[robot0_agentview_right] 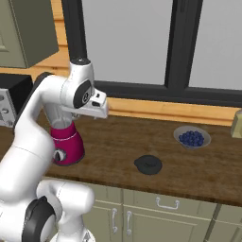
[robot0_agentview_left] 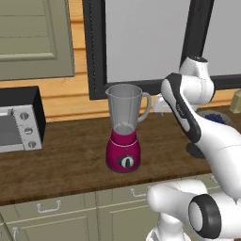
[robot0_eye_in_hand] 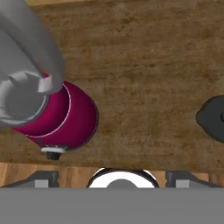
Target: Close the lid blender by securely placing the lid on top.
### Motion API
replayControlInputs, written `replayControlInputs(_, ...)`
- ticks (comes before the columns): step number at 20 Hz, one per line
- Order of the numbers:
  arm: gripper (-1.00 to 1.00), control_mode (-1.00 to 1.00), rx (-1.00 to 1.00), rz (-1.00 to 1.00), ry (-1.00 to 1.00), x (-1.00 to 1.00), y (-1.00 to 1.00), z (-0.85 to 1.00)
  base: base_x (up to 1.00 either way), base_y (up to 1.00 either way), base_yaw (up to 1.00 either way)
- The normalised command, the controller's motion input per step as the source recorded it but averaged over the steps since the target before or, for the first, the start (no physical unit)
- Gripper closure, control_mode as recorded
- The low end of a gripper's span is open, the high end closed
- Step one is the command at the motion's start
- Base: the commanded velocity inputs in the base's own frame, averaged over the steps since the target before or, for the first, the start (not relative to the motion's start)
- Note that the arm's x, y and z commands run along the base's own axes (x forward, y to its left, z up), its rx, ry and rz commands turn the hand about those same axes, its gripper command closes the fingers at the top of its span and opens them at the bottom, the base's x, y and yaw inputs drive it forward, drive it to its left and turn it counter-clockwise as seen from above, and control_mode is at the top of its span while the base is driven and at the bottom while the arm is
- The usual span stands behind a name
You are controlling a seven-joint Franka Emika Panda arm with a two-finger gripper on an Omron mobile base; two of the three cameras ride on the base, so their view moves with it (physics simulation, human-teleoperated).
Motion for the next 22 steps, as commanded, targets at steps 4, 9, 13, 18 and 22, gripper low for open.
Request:
replayControlInputs(4,-1.0,-1.0,0.0,-0.05,0.05,-0.17,-0.39,-0.16,0.0,0.0,0.0)
replayControlInputs(9,-1.0,-1.0,-0.01,-0.08,0.11,-0.06,-0.33,-0.19,0.0,0.0,0.0)
replayControlInputs(13,-1.0,-1.0,-0.07,-0.11,0.12,-0.1,-0.3,-0.31,0.0,0.0,0.0)
replayControlInputs(18,-1.0,-1.0,-0.1,-0.16,0.1,0.0,-0.43,-0.45,0.0,0.0,0.0)
replayControlInputs(22,-1.0,-1.0,-0.04,-0.19,0.06,0.0,-0.7,-0.51,0.0,0.0,0.0)
